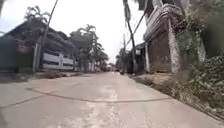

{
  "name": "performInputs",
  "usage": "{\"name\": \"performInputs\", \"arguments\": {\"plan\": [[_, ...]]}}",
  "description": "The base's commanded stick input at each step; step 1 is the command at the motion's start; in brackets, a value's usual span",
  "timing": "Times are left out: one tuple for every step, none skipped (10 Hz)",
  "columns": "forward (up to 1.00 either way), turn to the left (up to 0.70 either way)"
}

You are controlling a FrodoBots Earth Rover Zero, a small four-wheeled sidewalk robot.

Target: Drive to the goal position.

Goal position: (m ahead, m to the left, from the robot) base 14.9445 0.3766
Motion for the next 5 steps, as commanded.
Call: {"name": "performInputs", "arguments": {"plan": [[0.5,0.01],[0.5,0.01],[0.5,0.01],[0.5,0.01],[0.5,0.01]]}}
